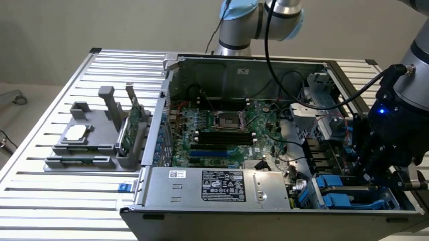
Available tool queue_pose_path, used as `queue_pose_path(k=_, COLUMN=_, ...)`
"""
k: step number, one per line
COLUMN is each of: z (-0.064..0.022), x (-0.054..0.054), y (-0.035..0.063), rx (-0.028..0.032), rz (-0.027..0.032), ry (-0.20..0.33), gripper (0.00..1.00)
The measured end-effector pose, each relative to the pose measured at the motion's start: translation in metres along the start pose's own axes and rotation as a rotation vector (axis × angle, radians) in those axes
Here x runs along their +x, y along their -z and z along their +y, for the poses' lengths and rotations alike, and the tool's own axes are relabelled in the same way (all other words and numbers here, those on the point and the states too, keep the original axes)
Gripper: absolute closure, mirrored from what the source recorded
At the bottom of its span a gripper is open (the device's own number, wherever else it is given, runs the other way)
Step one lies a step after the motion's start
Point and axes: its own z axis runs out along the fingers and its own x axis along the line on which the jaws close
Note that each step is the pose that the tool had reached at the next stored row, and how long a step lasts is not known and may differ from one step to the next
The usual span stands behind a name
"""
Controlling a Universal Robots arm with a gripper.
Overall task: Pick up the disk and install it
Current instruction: 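Insert the first disk wire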
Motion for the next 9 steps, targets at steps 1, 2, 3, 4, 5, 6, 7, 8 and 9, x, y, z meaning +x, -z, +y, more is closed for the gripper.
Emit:
queue_pose_path(k=1, z=0.0000, x=0.0000, y=0.0000, rx=0.0001, rz=0.0001, ry=0.000, gripper=0.83)
queue_pose_path(k=2, z=0.0000, x=0.0000, y=0.0000, rx=0.0000, rz=0.0000, ry=0.000, gripper=0.83)
queue_pose_path(k=3, z=0.0001, x=0.0000, y=-0.0003, rx=-0.0002, rz=0.0008, ry=0.000, gripper=0.83)
queue_pose_path(k=4, z=0.0002, x=0.0000, y=-0.0005, rx=-0.0002, rz=0.0009, ry=0.000, gripper=0.75)
queue_pose_path(k=5, z=0.0002, x=0.0000, y=-0.0004, rx=0.0000, rz=0.0006, ry=0.000, gripper=0.75)
queue_pose_path(k=6, z=0.0002, x=0.0000, y=-0.0002, rx=0.0000, rz=0.0003, ry=0.000, gripper=0.75)
queue_pose_path(k=7, z=0.0001, x=0.0000, y=0.0002, rx=0.0000, rz=-0.0001, ry=0.000, gripper=0.69)
queue_pose_path(k=8, z=0.0002, x=-0.0001, y=0.0007, rx=0.0001, rz=-0.0002, ry=0.000, gripper=0.69)
queue_pose_path(k=9, z=0.0002, x=0.0000, y=0.0014, rx=0.0000, rz=-0.0002, ry=0.000, gripper=0.69)
